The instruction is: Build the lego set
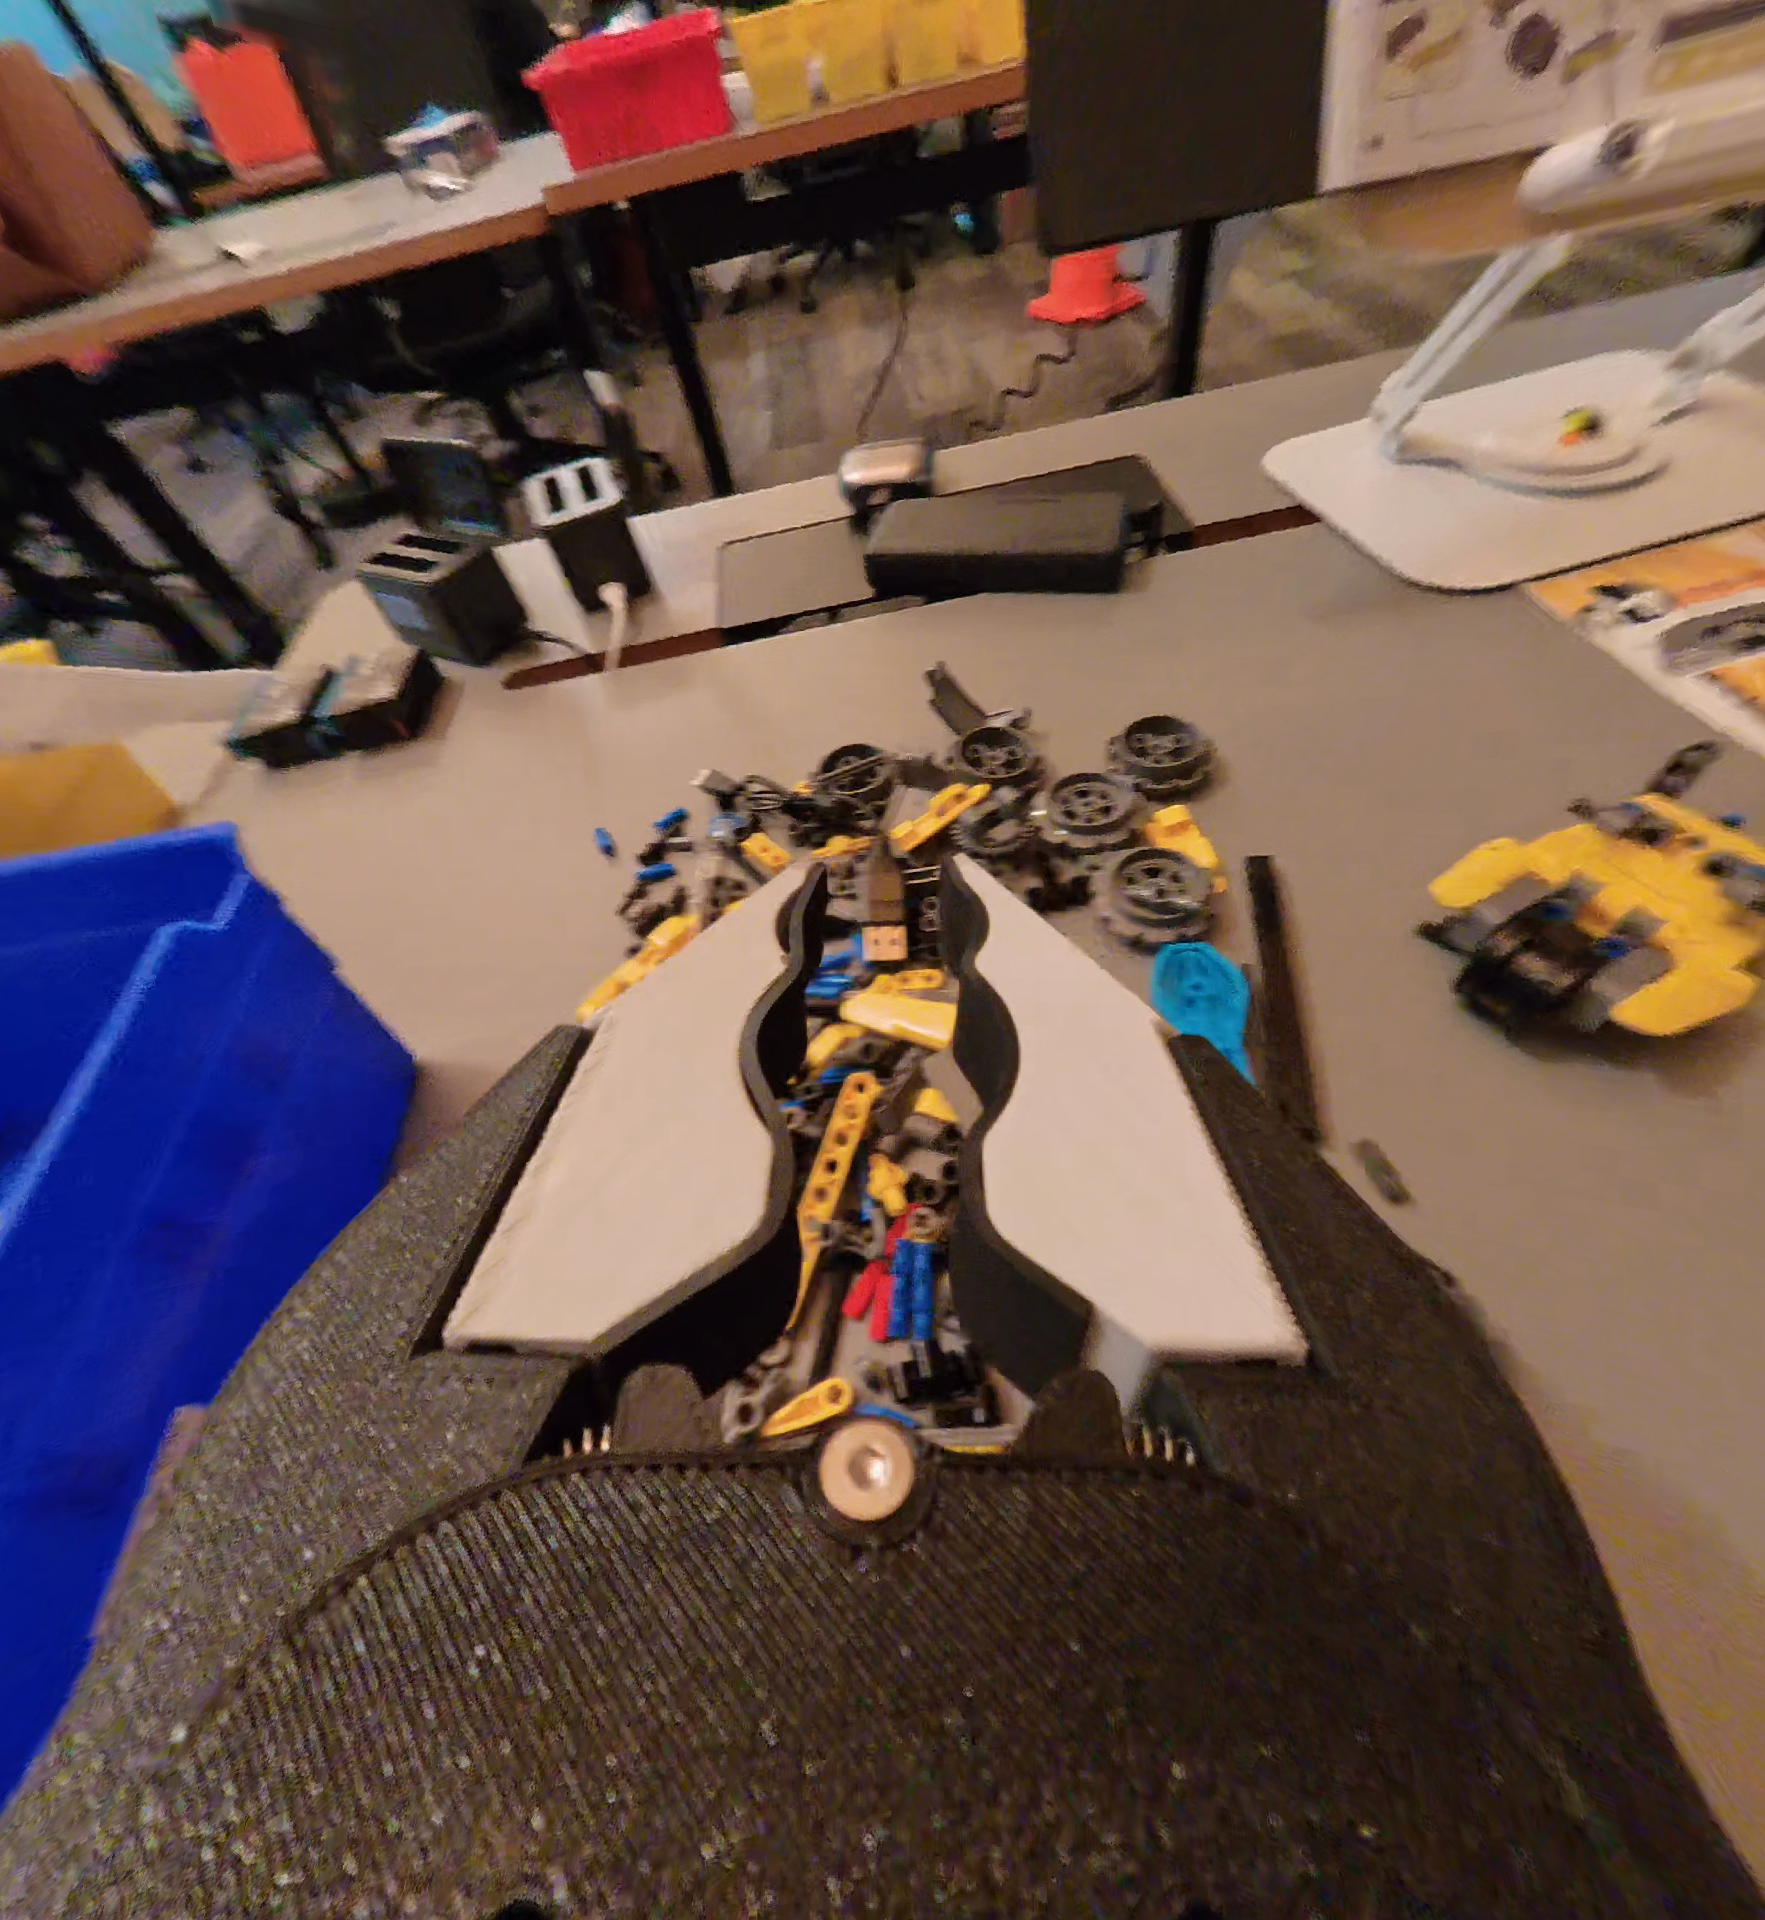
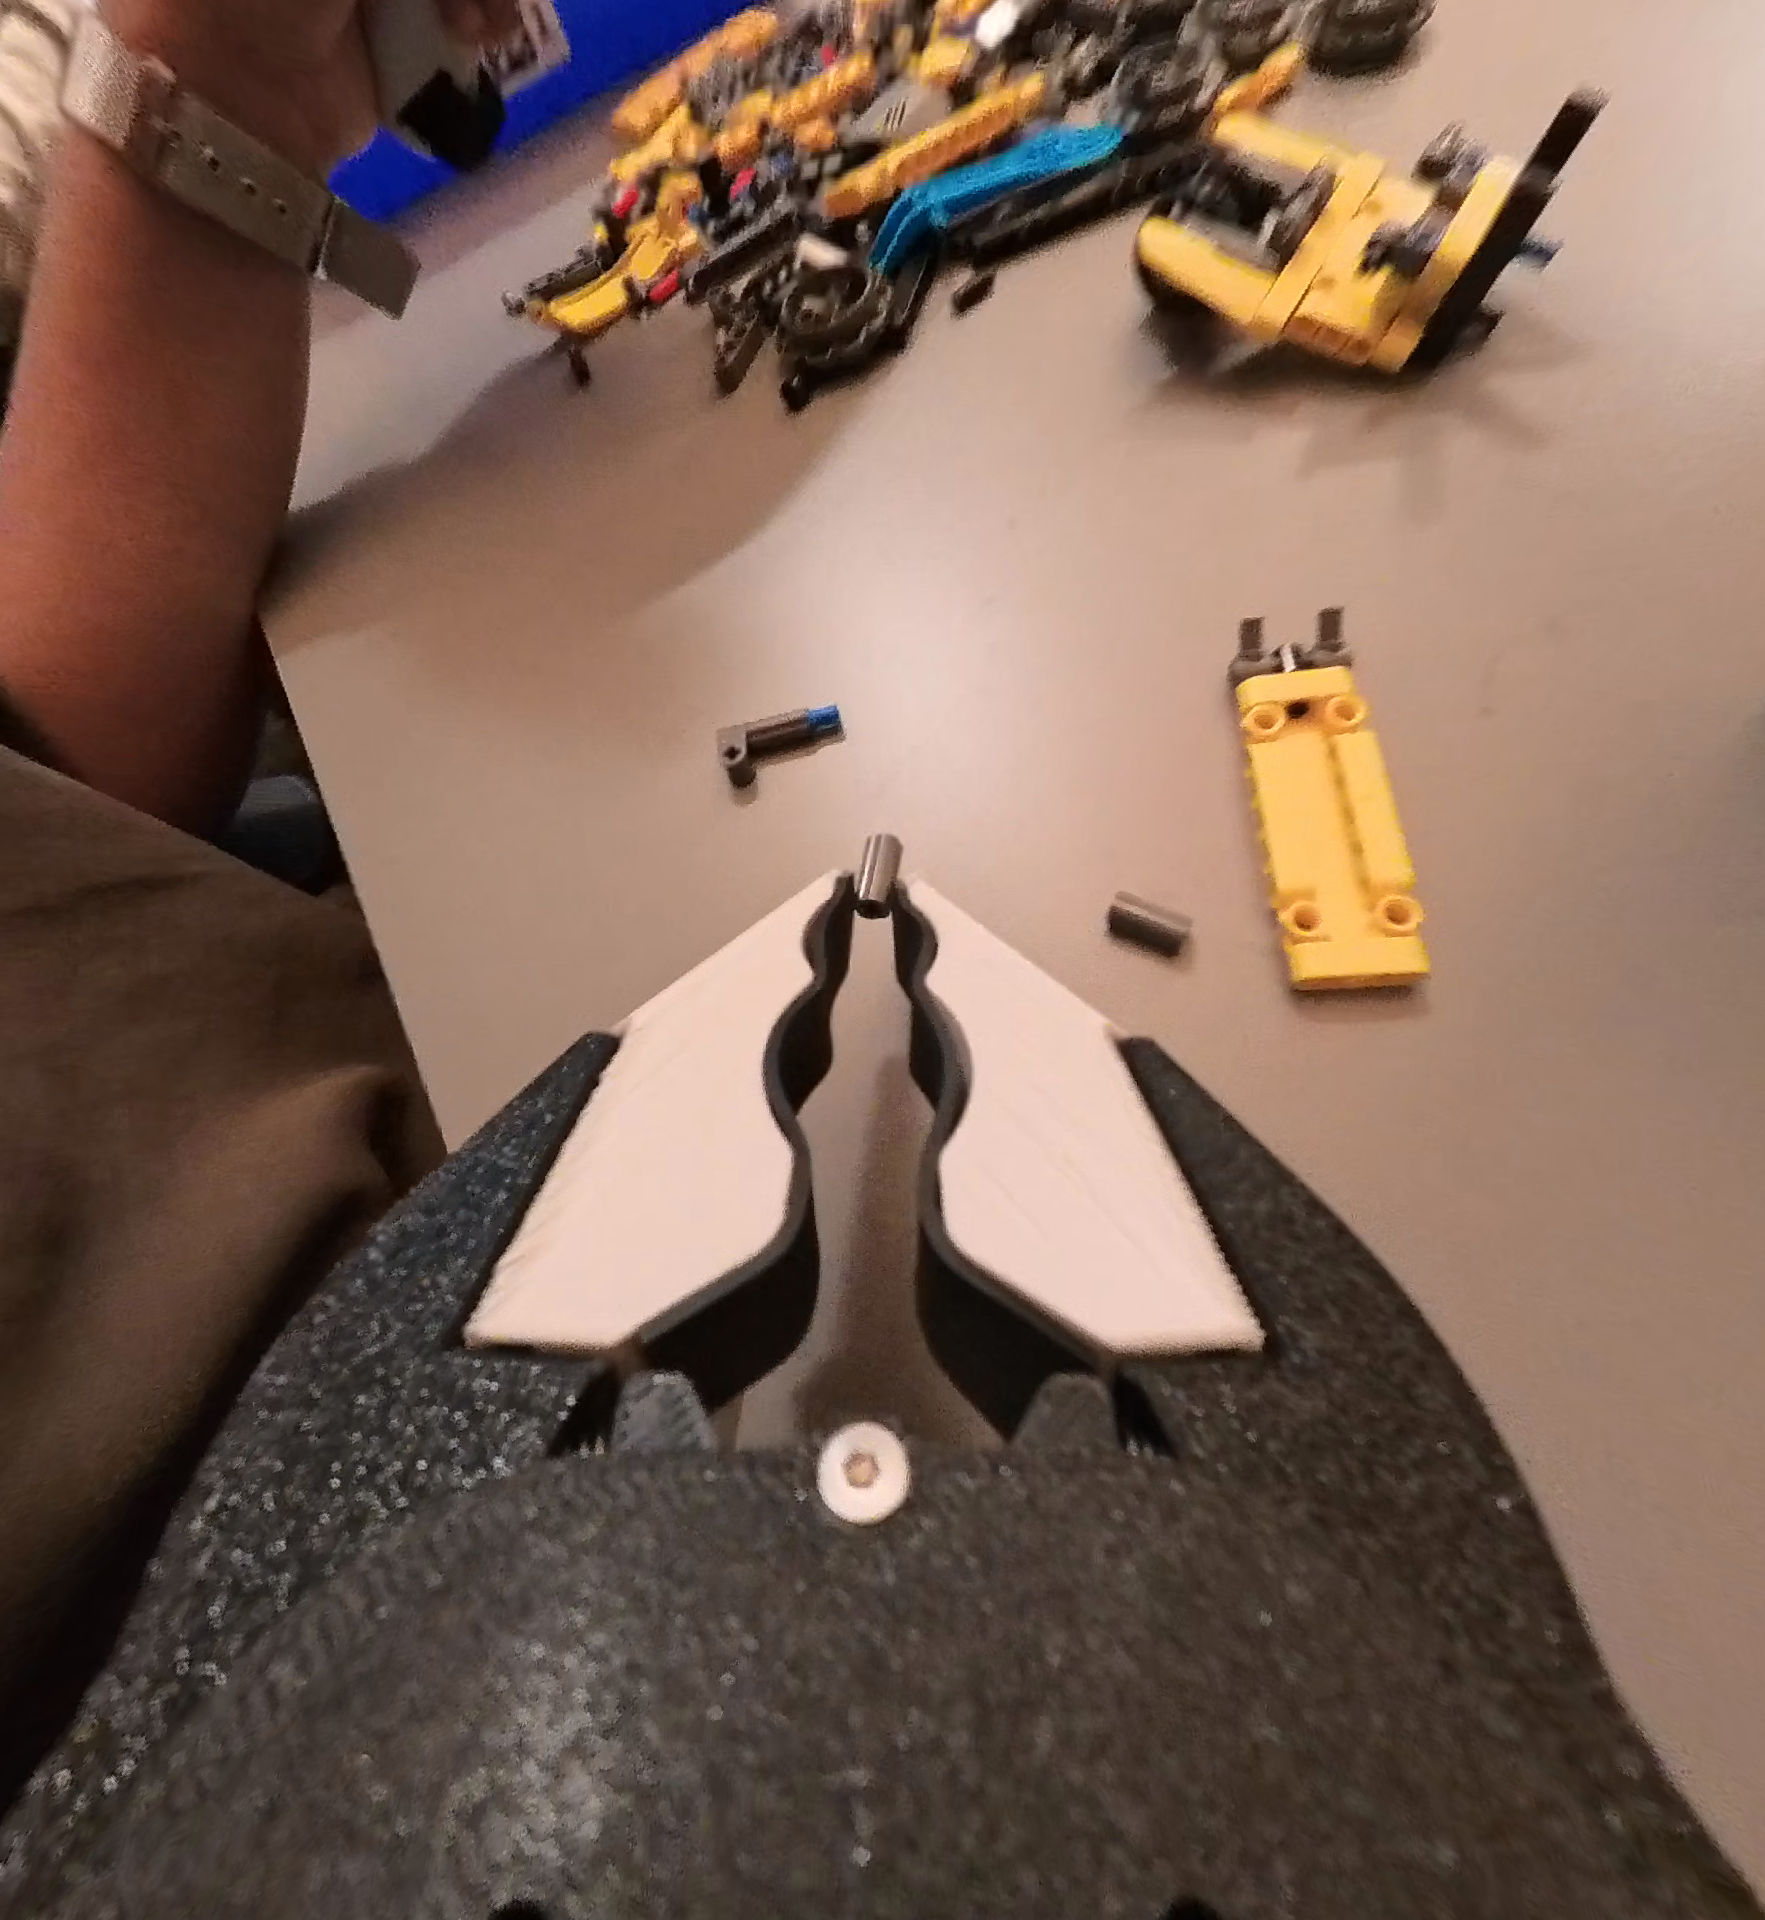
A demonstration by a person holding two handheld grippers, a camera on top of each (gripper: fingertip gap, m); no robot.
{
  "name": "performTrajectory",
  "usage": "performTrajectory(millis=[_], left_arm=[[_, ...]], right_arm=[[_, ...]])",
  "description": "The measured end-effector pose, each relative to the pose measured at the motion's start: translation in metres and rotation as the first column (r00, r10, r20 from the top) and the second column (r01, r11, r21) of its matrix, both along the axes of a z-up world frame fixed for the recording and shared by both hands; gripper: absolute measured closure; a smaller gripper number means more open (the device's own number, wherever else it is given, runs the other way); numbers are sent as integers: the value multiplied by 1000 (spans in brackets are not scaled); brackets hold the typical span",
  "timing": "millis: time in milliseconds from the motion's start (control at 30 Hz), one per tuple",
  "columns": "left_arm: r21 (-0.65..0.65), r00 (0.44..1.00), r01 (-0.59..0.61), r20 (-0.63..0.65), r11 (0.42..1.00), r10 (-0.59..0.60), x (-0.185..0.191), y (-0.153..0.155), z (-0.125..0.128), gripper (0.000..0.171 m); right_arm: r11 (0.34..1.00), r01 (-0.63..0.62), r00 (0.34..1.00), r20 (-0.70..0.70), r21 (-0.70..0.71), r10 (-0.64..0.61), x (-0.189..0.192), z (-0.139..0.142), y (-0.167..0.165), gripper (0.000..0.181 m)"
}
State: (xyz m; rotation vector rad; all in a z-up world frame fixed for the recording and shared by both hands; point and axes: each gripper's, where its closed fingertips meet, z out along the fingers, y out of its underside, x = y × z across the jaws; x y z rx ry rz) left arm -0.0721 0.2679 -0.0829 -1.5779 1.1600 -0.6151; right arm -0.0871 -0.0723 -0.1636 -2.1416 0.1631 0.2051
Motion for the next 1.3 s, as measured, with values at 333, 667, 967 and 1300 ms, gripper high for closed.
performTrajectory(millis=[333, 667, 967, 1300], left_arm=[[-214, 991, -113, 49, 970, 126, -38, 55, -24, 154], [-201, 989, -108, 74, 974, 125, -43, 57, -17, 153], [-215, 986, -94, 112, 972, 120, -46, 57, -10, 152], [-216, 986, -101, 106, 971, 126, -48, 60, -11, 152]], right_arm=[[988, -48, 998, 20, -144, 51, -3, -24, 13, 175], [988, -55, 998, 14, -146, 58, -4, -24, 21, 175], [988, -55, 998, -2, -146, 55, -4, -25, 21, 174], [988, -62, 998, -41, -141, 56, -4, -25, 21, 174]])
